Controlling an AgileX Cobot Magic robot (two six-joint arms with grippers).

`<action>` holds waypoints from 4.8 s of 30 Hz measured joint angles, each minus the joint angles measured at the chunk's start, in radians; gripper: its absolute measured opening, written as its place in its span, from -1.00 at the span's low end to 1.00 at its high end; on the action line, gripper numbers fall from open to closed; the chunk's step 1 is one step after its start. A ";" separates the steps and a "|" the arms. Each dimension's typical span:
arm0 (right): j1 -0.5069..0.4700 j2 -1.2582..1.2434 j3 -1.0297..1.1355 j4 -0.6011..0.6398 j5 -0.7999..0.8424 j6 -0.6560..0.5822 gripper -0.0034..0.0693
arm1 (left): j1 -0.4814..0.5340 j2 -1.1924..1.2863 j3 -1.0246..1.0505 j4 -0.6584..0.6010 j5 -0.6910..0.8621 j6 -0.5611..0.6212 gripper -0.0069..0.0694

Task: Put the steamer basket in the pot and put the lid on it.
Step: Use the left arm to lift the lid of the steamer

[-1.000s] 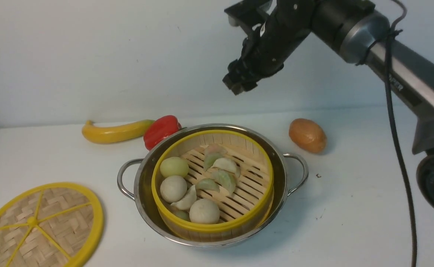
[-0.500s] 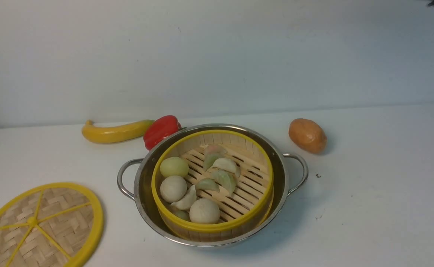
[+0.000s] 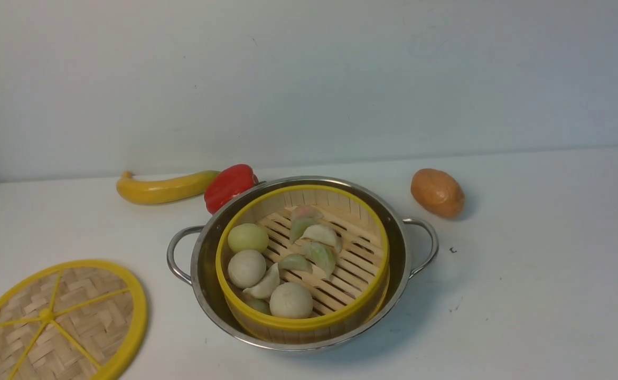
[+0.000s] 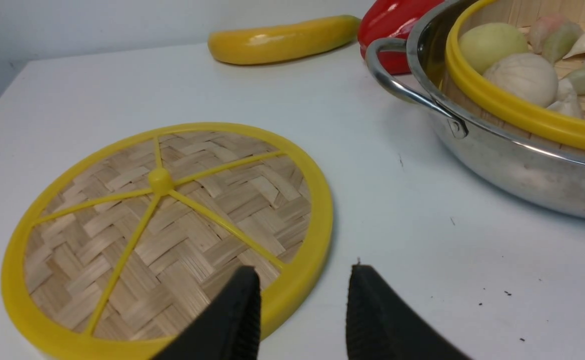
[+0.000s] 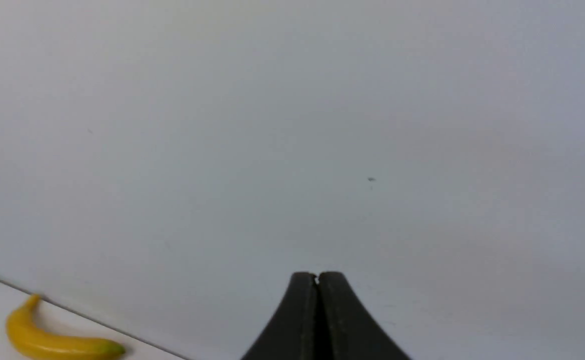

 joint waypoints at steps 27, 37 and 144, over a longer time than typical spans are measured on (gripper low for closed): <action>0.000 -0.190 -0.010 0.078 0.008 0.000 -0.98 | 0.000 0.000 0.000 0.000 0.000 0.000 -0.19; 0.000 -0.432 0.390 0.098 -0.136 -0.031 -0.97 | 0.000 0.000 0.000 0.000 0.000 0.000 -0.19; -0.442 -1.899 2.725 0.124 -0.894 -0.104 -0.77 | 0.000 0.000 0.000 0.000 0.000 0.000 -0.19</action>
